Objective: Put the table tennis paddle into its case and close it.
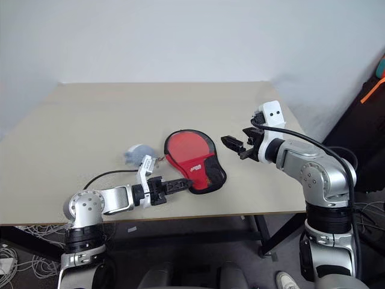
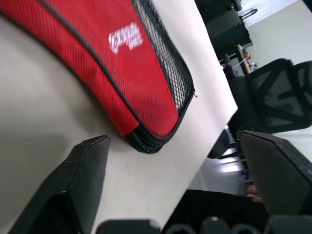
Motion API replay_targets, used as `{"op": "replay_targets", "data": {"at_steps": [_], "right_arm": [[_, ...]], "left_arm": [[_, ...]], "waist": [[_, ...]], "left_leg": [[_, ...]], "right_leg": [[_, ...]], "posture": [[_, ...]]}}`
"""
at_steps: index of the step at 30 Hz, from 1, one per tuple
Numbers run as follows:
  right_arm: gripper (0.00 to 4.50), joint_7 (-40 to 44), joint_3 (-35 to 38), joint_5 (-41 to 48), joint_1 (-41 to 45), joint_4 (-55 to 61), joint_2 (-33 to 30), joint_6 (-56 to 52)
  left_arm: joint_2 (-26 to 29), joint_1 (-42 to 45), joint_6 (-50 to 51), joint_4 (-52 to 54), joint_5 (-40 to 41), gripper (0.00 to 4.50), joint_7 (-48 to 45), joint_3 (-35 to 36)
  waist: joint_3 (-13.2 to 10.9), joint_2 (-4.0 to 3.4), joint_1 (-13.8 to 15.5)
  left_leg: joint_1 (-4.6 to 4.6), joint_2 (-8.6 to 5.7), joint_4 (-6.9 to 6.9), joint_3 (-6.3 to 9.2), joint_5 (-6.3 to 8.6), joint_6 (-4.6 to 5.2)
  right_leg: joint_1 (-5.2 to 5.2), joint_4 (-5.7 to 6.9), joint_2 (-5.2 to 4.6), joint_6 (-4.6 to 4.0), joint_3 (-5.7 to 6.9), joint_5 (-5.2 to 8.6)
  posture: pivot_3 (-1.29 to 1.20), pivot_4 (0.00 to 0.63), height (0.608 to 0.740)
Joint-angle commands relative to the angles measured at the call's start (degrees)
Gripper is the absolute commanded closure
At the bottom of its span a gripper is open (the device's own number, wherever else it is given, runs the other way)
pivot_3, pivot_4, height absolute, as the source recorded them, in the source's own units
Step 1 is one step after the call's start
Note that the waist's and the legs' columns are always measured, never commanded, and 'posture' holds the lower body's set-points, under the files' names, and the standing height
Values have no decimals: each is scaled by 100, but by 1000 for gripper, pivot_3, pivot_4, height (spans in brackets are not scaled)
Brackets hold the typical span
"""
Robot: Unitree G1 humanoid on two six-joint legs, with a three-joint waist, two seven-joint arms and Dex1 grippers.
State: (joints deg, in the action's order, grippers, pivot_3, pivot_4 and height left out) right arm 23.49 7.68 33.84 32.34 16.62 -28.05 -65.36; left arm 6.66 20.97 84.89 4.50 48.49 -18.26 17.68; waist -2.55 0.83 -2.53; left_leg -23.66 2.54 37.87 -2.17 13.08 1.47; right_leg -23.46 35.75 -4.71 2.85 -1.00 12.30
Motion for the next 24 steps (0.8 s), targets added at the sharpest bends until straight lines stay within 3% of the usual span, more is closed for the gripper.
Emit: {"op": "replay_targets", "data": {"at_steps": [1,12,24], "right_arm": [[0,-40,168,118,56,248,-7,-10],[0,-187,220,197,7,401,100,-134],[0,-382,224,289,5,479,269,-169]], "left_arm": [[-149,250,101,-194,105,23,142,280],[-593,570,138,-913,-50,23,601,881],[-962,844,71,-1217,-112,23,935,952]], "waist": [[0,0,-1],[0,0,0],[0,0,1]], "left_leg": [[0,0,0,0,0,0],[0,-1,1,1,0,0],[0,-4,1,4,0,0]], "right_leg": [[0,0,0,0,0,0],[2,0,0,-2,0,0],[4,-2,-1,-3,0,-1]], "posture": [[0,0,740],[0,0,740],[0,0,740]]}}
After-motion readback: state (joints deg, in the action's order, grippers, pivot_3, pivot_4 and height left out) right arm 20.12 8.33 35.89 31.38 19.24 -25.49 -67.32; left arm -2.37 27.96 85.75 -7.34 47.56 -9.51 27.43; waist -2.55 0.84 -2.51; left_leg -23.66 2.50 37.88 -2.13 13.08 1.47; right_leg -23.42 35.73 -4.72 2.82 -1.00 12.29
